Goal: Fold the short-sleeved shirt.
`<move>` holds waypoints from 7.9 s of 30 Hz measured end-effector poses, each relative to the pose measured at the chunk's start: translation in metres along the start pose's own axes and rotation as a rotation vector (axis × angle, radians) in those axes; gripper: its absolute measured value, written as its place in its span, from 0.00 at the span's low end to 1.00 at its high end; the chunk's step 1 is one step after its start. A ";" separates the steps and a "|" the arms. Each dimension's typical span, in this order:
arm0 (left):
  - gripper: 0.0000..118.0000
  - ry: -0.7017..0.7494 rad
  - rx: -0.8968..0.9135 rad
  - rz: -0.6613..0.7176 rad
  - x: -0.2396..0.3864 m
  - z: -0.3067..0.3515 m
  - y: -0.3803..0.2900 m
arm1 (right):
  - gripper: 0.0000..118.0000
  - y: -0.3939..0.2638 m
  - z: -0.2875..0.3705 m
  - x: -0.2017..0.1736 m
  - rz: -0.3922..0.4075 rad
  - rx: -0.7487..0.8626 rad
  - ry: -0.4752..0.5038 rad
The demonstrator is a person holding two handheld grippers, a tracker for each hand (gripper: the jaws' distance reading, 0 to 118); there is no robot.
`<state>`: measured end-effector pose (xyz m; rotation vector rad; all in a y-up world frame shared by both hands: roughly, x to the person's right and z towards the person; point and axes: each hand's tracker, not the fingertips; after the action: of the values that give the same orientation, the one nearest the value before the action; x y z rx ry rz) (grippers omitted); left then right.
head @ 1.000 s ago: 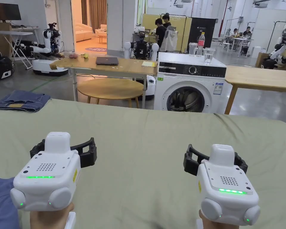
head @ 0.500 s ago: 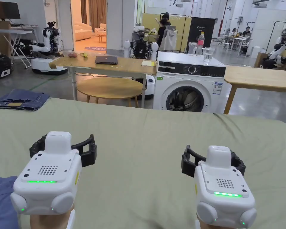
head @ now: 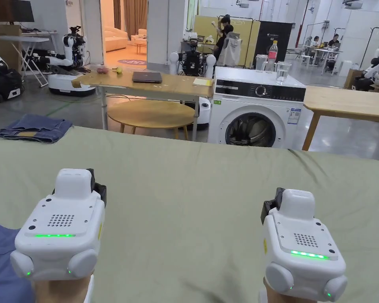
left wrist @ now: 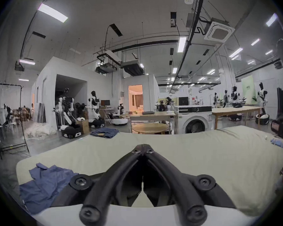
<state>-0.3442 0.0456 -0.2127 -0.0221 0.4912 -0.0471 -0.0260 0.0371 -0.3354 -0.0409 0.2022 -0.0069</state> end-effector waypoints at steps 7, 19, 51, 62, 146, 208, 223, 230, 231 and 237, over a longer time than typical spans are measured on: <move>0.00 0.045 -0.174 -0.018 -0.048 0.004 -0.002 | 0.00 0.000 0.002 -0.030 -0.011 -0.041 0.098; 0.00 0.177 -0.485 0.120 -0.172 0.030 -0.037 | 0.00 -0.013 0.003 -0.121 0.002 -0.127 0.326; 0.00 0.049 -0.974 0.118 -0.166 -0.058 -0.132 | 0.00 -0.056 -0.003 -0.115 0.028 -0.284 0.325; 0.00 -0.046 -0.648 0.195 -0.177 -0.038 -0.051 | 0.00 -0.044 -0.002 -0.088 0.039 -0.248 0.292; 0.45 -0.181 -0.933 0.274 -0.089 -0.092 -0.043 | 0.00 -0.015 0.011 0.014 0.044 -0.230 0.131; 0.00 -0.177 -0.836 0.090 -0.084 -0.095 -0.059 | 0.03 -0.051 -0.170 0.053 0.109 -0.773 0.211; 0.00 -0.167 -0.582 0.081 -0.094 -0.109 0.111 | 0.03 0.137 -0.121 0.110 0.139 -0.390 0.051; 0.00 -0.147 -0.493 0.047 -0.097 -0.141 0.185 | 0.03 0.195 -0.111 0.132 0.105 -0.296 0.010; 0.00 -0.147 -0.479 0.051 -0.097 -0.145 0.195 | 0.03 0.202 -0.111 0.132 0.108 -0.282 0.007; 0.00 -0.140 -0.400 0.023 -0.092 -0.168 0.252 | 0.03 0.243 -0.125 0.124 0.137 -0.215 -0.011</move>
<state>-0.4942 0.3002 -0.3261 -0.4092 0.3549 0.0760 0.0711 0.2731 -0.4925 -0.2409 0.1934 0.1513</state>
